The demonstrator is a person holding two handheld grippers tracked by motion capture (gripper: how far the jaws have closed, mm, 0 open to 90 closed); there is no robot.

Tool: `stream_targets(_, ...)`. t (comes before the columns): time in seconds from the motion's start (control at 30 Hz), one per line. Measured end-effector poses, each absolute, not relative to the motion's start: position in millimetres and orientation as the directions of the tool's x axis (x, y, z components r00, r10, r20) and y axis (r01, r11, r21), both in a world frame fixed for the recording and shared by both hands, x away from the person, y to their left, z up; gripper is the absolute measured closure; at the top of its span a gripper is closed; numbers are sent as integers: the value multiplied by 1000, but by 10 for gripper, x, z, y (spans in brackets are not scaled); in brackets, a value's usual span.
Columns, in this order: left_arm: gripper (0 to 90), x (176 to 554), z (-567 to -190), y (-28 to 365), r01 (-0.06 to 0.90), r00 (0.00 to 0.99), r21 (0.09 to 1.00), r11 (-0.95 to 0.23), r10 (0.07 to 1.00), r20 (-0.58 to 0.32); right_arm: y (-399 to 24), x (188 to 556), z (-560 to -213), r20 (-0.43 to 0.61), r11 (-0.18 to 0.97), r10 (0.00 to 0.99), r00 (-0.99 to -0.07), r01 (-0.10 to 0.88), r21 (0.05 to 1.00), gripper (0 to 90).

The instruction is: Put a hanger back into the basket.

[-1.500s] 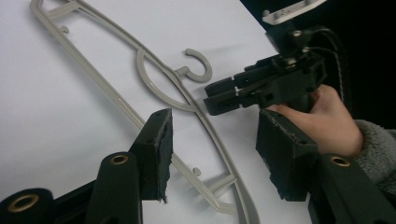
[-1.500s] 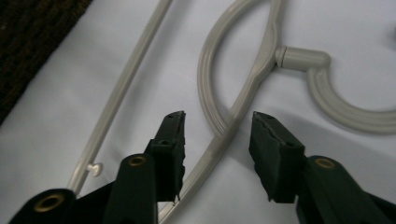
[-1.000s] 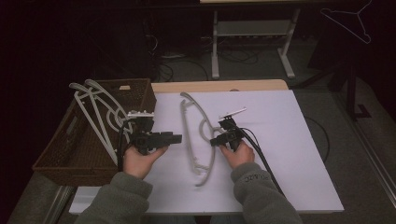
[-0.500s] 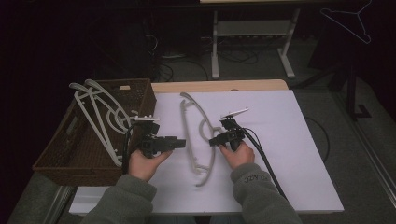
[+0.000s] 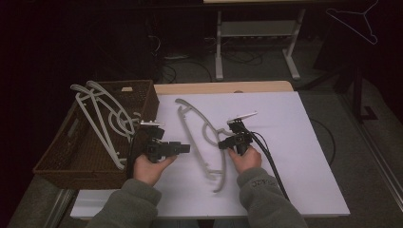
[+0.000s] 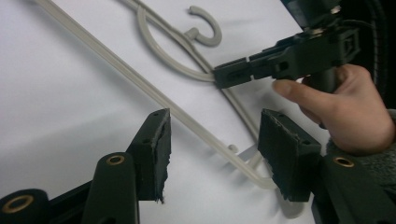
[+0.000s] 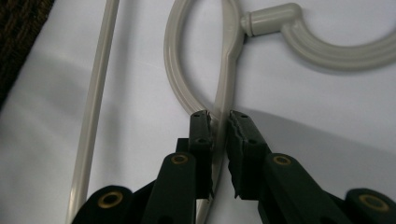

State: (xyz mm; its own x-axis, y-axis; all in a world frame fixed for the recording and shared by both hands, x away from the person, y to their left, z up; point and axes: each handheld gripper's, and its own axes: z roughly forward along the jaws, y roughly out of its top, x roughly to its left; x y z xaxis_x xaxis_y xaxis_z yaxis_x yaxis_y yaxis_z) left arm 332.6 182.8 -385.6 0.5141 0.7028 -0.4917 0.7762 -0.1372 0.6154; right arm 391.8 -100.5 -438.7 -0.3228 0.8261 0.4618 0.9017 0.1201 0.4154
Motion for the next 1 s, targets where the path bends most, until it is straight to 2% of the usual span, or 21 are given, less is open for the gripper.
stream_targets(0.47,458,3422,-4267,1534,841,454,525,-131,700,-551,-1195,3824,-4350,535,55,793,-293,908,416,815)
stream_targets(0.5,462,3433,-4296,1527,847,447,515,-130,698,-559,-1210,3819,-4345,540,54,787,-298,905,421,822)
stream_targets(0.53,470,3440,-4322,1504,854,431,509,-109,696,-574,-1219,3812,-4329,540,53,786,-299,904,424,900)
stream_targets(0.63,491,3478,-4407,1463,876,399,471,-106,706,-585,-1232,3783,-4275,542,57,779,-315,897,438,900)
stream_targets(0.8,530,3510,-4461,1442,882,381,464,-78,696,-608,-1235,3785,-4356,523,97,782,-338,896,433,892)
stream_targets(1.0,597,3568,-4490,1411,891,360,451,-52,685,-634,-1223,3797,-4400,511,134,785,-350,901,412,828)
